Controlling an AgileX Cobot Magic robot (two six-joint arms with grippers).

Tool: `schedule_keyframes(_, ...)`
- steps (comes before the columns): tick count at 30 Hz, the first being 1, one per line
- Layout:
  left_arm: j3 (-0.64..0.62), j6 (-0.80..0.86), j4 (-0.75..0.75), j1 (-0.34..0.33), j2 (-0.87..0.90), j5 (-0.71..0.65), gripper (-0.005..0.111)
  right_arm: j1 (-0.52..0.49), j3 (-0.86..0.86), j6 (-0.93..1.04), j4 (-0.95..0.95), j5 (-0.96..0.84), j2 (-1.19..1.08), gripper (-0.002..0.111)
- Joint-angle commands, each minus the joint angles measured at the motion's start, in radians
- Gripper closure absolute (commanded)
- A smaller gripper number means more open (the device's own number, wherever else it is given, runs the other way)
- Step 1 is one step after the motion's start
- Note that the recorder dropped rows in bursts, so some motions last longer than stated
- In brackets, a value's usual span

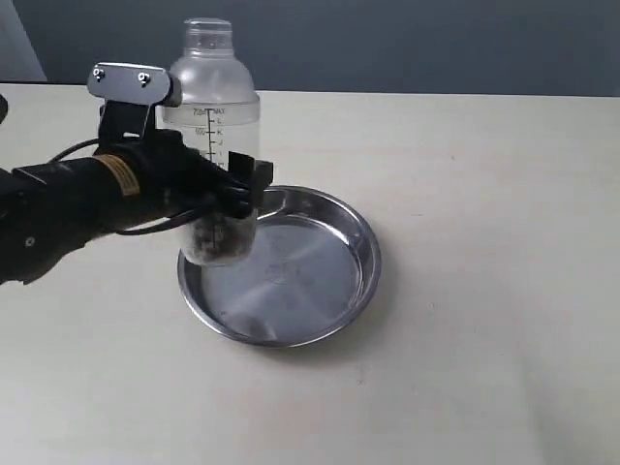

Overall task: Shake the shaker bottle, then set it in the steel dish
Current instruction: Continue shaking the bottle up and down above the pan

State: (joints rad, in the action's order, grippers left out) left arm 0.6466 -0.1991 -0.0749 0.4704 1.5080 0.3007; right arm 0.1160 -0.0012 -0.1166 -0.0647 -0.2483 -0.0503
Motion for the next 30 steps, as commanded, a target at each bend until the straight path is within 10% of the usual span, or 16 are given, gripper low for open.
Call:
schedule_keyframes(1,-0.001,-0.009,0.175,0.069,-0.049,0.006,0.106,0.002,0.001,0.000,0.006,0.012,-0.004,0.109)
schedule_keyframes(3,0.000,-0.036,-0.122,0.004,-0.021,0.072,0.106,0.002,0.001,0.000,0.006,0.012,-0.004,0.109)
schedule_keyframes(5,0.012,-0.080,0.449,0.102,-0.081,-0.013,0.106,0.002,0.001,0.000,0.006,0.012,-0.004,0.109)
schedule_keyframes(8,0.008,-0.038,-0.110,-0.003,-0.017,0.079,0.106,0.002,0.001,0.000,0.006,0.012,-0.004,0.109)
schedule_keyframes(11,0.012,-0.082,0.446,0.128,-0.052,0.003,0.106,0.002,0.001,0.000,0.006,0.015,-0.004,0.109)
schedule_keyframes(13,0.012,-0.023,-0.136,0.002,0.011,0.098,0.106,0.002,0.001,0.000,0.004,0.015,-0.004,0.109)
schedule_keyframes(14,0.016,-0.066,-0.120,0.003,0.013,0.076,0.106,0.002,0.001,0.000,0.004,0.015,-0.004,0.109)
schedule_keyframes(16,0.018,-0.113,0.468,0.119,-0.048,-0.035,0.106,0.002,0.001,0.000,0.004,0.015,-0.004,0.109)
schedule_keyframes(20,0.011,-0.072,-0.022,-0.019,0.025,0.035,0.106,0.002,0.001,0.000,0.006,0.015,-0.004,0.109)
schedule_keyframes(30,0.099,-0.114,0.270,0.000,-0.186,0.004,0.106,0.002,0.001,0.000,0.006,0.011,-0.004,0.109)
